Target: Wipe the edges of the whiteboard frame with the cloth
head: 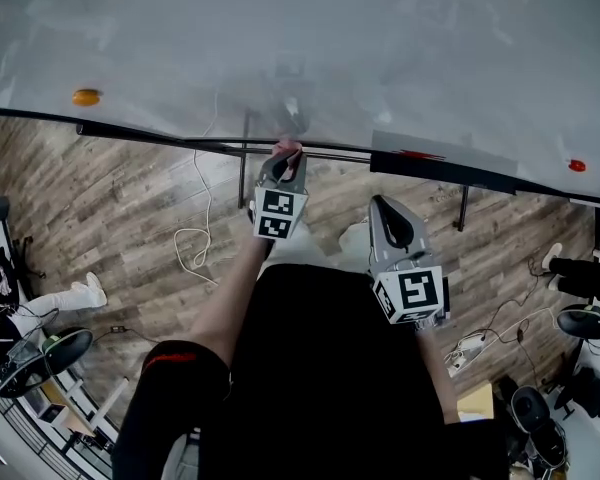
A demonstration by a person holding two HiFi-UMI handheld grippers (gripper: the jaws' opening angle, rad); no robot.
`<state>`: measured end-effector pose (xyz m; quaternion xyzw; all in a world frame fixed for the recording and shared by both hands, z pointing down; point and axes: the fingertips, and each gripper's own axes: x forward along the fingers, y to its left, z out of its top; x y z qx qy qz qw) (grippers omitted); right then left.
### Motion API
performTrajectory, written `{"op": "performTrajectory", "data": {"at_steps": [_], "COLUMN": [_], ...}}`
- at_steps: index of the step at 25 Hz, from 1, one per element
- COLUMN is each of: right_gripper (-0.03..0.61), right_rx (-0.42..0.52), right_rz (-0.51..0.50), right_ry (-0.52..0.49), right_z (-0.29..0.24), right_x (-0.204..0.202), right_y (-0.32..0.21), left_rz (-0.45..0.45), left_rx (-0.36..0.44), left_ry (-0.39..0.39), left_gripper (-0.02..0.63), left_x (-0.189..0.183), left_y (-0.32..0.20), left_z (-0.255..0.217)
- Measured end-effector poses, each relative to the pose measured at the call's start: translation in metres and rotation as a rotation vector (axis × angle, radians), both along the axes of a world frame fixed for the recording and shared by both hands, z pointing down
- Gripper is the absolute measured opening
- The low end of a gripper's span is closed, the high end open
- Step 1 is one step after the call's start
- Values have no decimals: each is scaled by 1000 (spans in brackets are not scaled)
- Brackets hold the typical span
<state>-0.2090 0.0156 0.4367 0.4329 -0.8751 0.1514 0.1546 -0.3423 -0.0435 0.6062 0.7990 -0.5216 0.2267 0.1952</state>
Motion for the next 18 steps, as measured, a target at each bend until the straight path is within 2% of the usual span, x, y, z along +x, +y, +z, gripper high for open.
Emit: {"op": "performTrajectory", "data": {"at_steps": [18], "right_gripper": [2], "right_rx": [-5], "right_rz": [41], "right_ry": [-9], "right_z": [0], "right_x": [39], "right_y": [-4], "left_rz": [63], "left_rx": [-5], "left_ry": [-20], "left_gripper": [17], "left_x": [43], "left_y": [-4], "left_z": [-4]}}
